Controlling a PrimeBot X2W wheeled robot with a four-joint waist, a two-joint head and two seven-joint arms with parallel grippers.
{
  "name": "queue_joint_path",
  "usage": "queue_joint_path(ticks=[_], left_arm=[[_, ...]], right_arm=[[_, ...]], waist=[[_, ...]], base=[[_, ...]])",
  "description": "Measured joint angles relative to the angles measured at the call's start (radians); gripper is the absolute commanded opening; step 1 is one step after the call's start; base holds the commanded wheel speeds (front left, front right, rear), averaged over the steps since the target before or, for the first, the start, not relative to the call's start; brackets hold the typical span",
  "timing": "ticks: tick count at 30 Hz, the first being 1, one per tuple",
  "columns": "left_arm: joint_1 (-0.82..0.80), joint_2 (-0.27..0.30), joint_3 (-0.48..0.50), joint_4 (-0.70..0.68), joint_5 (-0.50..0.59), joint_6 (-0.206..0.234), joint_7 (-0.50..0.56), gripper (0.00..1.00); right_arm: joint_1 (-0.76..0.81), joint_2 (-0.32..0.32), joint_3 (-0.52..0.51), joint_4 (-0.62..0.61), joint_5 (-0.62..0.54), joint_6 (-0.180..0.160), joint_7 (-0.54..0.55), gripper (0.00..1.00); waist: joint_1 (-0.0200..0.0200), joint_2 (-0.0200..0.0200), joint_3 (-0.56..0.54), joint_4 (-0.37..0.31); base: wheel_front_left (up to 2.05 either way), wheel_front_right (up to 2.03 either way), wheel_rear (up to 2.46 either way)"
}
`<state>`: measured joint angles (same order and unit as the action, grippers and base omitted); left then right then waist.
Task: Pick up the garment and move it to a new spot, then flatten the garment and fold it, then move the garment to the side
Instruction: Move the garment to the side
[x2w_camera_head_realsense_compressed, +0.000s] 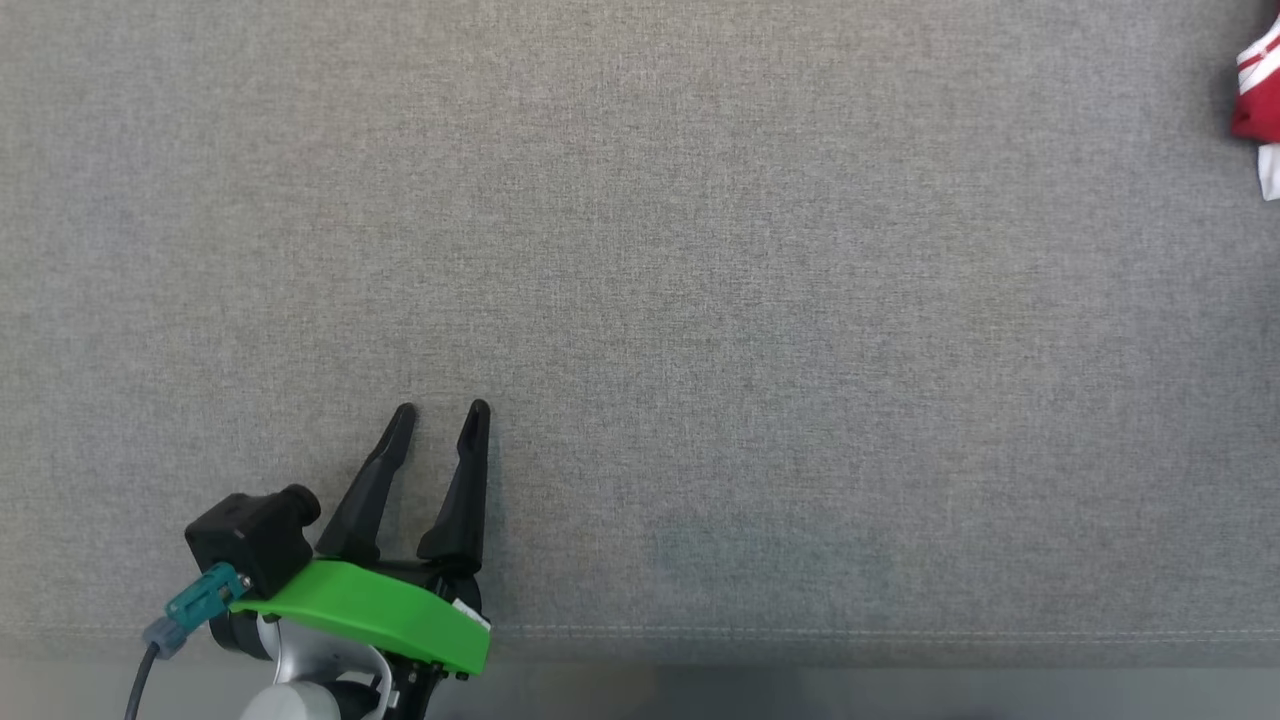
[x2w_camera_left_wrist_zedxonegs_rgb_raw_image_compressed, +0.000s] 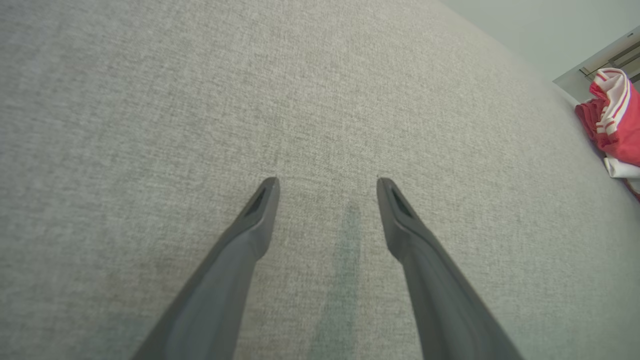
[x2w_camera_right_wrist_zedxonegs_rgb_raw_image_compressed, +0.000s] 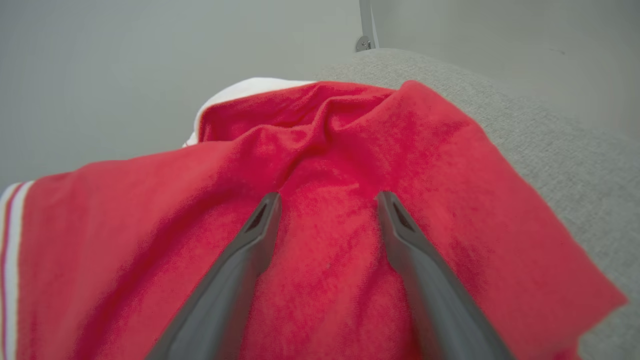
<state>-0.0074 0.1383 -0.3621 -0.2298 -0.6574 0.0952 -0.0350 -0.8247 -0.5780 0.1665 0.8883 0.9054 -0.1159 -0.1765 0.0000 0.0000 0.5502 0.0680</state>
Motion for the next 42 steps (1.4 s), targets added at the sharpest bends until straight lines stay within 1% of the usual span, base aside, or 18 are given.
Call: queue_joint_path(ticks=[3,7,10,13,16,19,22,25,29,33,38,42], left_arm=[[-0.005,-0.007,-0.002,0.027,-0.007,-0.014,-0.012,1.00],[-0.009,-0.027,-0.002,0.055,-0.017,-0.025,-0.034,1.00],[-0.009,-0.027,0.004,0.078,-0.017,-0.025,-0.053,1.00],[-0.009,-0.027,0.019,0.102,-0.017,-0.025,-0.071,1.00],[-0.009,-0.027,0.033,0.116,-0.016,-0.025,-0.083,1.00],[-0.009,-0.012,0.040,0.134,0.007,-0.025,-0.095,1.00],[-0.009,0.019,0.041,0.157,0.045,-0.024,-0.107,1.00],[-0.008,0.047,0.042,0.175,0.079,-0.022,-0.108,1.00],[-0.004,0.074,0.044,0.194,0.130,-0.014,-0.120,1.00],[0.026,0.091,0.050,0.218,0.147,-0.007,-0.131,1.00],[0.071,0.097,0.066,0.252,0.184,0.002,-0.143,1.00],[0.114,0.099,0.067,0.261,0.196,0.003,-0.146,1.00]], right_arm=[[0.012,-0.006,0.023,-0.024,-0.030,0.004,-0.020,1.00],[0.020,-0.028,0.048,-0.081,-0.069,0.036,-0.044,1.00],[0.043,-0.050,0.058,-0.122,-0.091,0.053,-0.054,1.00],[0.084,-0.065,0.063,-0.155,-0.114,0.055,-0.063,1.00],[0.113,-0.065,0.064,-0.179,-0.121,0.056,-0.069,1.00],[0.160,-0.058,0.071,-0.213,-0.133,0.062,-0.071,1.00],[0.211,-0.028,0.079,-0.248,-0.142,0.061,-0.075,1.00],[0.265,0.022,0.110,-0.285,-0.173,0.054,-0.075,1.00],[0.344,0.086,0.163,-0.323,-0.203,0.052,-0.075,1.00],[0.427,0.139,0.200,-0.361,-0.238,0.043,-0.075,1.00],[0.514,0.173,0.233,-0.402,-0.293,0.029,-0.075,1.00],[0.598,0.176,0.236,-0.431,-0.314,0.011,-0.075,1.00]], waist=[[0.0000,0.0000,-0.027,-0.003],[0.0000,0.0000,-0.072,-0.008],[0.0000,0.0000,-0.108,-0.009],[0.0000,0.0000,-0.146,-0.008],[0.0000,0.0000,-0.172,-0.006],[0.0000,0.0000,-0.211,-0.001],[-0.0001,0.0000,-0.250,0.005],[0.0000,0.0000,-0.290,0.009],[-0.0001,0.0000,-0.343,0.011],[-0.0001,0.0000,-0.397,0.008],[-0.0001,0.0000,-0.464,-0.002],[-0.0001,0.0000,-0.514,-0.011]], base=[[0.00,0.00,0.00],[0.00,0.00,0.00],[0.00,0.00,0.00],[0.00,0.00,0.00],[0.00,0.00,0.00],[0.00,0.00,0.00],[0.00,0.00,0.00],[0.00,0.00,0.00],[0.00,0.00,0.00],[0.00,0.00,0.00],[0.00,0.00,0.00],[0.00,0.00,0.00]])
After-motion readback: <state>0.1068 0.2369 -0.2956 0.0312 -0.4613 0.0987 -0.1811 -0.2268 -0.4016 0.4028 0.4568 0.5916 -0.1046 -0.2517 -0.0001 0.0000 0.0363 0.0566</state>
